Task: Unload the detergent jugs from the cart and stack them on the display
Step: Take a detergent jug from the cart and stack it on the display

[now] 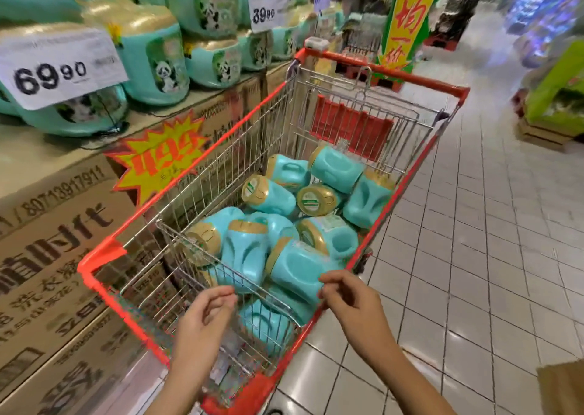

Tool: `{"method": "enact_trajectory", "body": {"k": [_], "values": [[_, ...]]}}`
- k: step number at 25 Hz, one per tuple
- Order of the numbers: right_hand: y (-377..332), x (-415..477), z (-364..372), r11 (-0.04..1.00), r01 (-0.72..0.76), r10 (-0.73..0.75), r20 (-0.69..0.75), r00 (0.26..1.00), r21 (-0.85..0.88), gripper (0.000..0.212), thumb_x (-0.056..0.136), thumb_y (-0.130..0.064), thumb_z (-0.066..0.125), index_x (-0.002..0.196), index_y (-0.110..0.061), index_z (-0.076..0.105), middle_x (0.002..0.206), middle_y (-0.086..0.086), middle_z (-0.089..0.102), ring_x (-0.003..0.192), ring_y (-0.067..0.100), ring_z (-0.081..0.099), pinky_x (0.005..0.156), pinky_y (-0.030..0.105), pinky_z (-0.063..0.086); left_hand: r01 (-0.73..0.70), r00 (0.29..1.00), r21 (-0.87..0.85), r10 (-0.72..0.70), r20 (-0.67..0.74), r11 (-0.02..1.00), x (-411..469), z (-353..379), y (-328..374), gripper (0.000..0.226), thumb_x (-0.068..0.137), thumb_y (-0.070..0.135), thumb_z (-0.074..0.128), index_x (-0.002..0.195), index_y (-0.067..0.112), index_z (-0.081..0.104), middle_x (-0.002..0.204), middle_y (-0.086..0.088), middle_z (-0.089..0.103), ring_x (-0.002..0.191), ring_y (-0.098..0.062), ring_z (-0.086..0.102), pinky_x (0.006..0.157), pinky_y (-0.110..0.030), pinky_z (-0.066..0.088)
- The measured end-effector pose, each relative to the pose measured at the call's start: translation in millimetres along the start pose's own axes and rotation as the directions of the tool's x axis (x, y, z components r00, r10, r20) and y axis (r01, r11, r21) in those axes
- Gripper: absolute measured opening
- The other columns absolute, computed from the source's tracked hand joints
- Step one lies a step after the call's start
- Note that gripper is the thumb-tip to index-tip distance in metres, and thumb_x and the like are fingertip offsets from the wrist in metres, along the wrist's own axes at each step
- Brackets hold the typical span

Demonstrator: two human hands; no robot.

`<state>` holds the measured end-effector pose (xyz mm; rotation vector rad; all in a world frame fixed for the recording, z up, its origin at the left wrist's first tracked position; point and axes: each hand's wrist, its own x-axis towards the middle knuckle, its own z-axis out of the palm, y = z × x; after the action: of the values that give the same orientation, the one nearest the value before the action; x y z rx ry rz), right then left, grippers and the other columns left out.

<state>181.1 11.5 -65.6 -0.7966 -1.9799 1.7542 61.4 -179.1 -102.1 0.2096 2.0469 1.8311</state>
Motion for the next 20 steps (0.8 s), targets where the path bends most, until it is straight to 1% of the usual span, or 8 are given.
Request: {"method": "enact_trajectory", "body": {"k": [6, 9, 11, 13, 15, 17, 18, 20], "values": [[-5, 128, 9, 0.998, -0.009, 0.017, 0.122, 0.992, -0.065, 0.025, 0.09, 0.006, 0.055, 0.085, -0.018, 0.063, 0.072, 0.008, 0.062, 0.055, 0.002, 0.058, 0.061, 0.015, 0.049, 0.056, 0.99, 0.075, -0.046, -0.13, 0.996, 88, 33, 27, 0.017, 0.092, -0.001, 0.058, 0.106, 0.008, 0.062, 0.095, -0.009, 0.067, 0.089, -0.022, 0.063, 0.075, -0.02, 0.049], [18, 203, 20, 0.991, -0.071, 0.095, 0.22, 0.971, -0.114, 0.012, 0.091, 0.003, 0.055, 0.097, -0.005, 0.063, 0.079, 0.013, 0.058, 0.064, 0.013, 0.057, 0.057, 0.012, 0.045, 0.166, 0.962, 0.136, -0.13, -0.241, 0.977, 135, 56, 19, 0.026, 0.09, -0.002, 0.061, 0.114, 0.006, 0.059, 0.105, -0.013, 0.066, 0.095, -0.023, 0.064, 0.082, -0.019, 0.048], [38, 251, 33, 0.968, -0.1, 0.171, 0.318, 0.933, -0.23, 0.018, 0.092, -0.003, 0.057, 0.11, 0.002, 0.059, 0.082, 0.011, 0.055, 0.073, 0.018, 0.053, 0.056, 0.013, 0.041, 0.265, 0.94, 0.217, -0.202, -0.274, 0.94, 162, 72, 8, 0.042, 0.085, 0.0, 0.067, 0.125, 0.005, 0.054, 0.12, -0.013, 0.06, 0.107, -0.024, 0.061, 0.093, -0.019, 0.044], [57, 285, 49, 0.936, -0.107, 0.256, 0.44, 0.861, -0.336, 0.032, 0.091, -0.011, 0.064, 0.12, -0.001, 0.055, 0.087, 0.006, 0.054, 0.079, 0.017, 0.052, 0.068, 0.019, 0.043, 0.331, 0.923, 0.318, -0.235, -0.305, 0.889, 179, 84, -6, 0.061, 0.079, 0.004, 0.074, 0.133, 0.006, 0.047, 0.128, -0.011, 0.053, 0.118, -0.029, 0.054, 0.1, -0.032, 0.043], [75, 309, 64, 0.898, -0.126, 0.371, 0.573, 0.731, -0.421, 0.048, 0.087, -0.015, 0.07, 0.129, -0.006, 0.048, 0.1, 0.007, 0.052, 0.092, 0.018, 0.054, 0.086, 0.026, 0.045, 0.38, 0.897, 0.333, -0.256, -0.362, 0.863, 190, 90, -17, 0.072, 0.071, 0.007, 0.081, 0.134, 0.01, 0.045, 0.127, -0.011, 0.052, 0.119, -0.03, 0.052, 0.099, -0.035, 0.043], [91, 321, 77, 0.873, -0.161, 0.459, 0.663, 0.591, -0.461, 0.062, 0.086, -0.014, 0.072, 0.138, -0.008, 0.038, 0.124, 0.012, 0.051, 0.116, 0.026, 0.054, 0.106, 0.038, 0.042, 0.41, 0.875, 0.308, -0.275, -0.398, 0.858, 197, 90, -28, 0.085, 0.063, 0.013, 0.089, 0.136, 0.01, 0.044, 0.13, -0.012, 0.053, 0.121, -0.03, 0.05, 0.101, -0.038, 0.042], [97, 324, 82, 0.874, -0.19, 0.472, 0.694, 0.543, -0.447, 0.064, 0.087, -0.011, 0.07, 0.14, -0.007, 0.035, 0.135, 0.015, 0.048, 0.126, 0.03, 0.05, 0.11, 0.043, 0.038, 0.422, 0.871, 0.321, -0.281, -0.402, 0.848, 199, 88, -35, 0.093, 0.059, 0.019, 0.093, 0.138, 0.011, 0.043, 0.132, -0.011, 0.053, 0.122, -0.03, 0.05, 0.102, -0.038, 0.042], [105, 330, 89, 0.886, -0.225, 0.463, 0.74, 0.487, -0.407, 0.056, 0.089, -0.007, 0.067, 0.136, -0.007, 0.038, 0.14, 0.016, 0.048, 0.13, 0.029, 0.048, 0.112, 0.043, 0.037, 0.45, 0.872, 0.383, -0.304, -0.383, 0.807, 203, 84, -43, 0.109, 0.048, 0.03, 0.097, 0.14, 0.015, 0.04, 0.132, -0.006, 0.053, 0.122, -0.026, 0.05, 0.102, -0.035, 0.041]]}}
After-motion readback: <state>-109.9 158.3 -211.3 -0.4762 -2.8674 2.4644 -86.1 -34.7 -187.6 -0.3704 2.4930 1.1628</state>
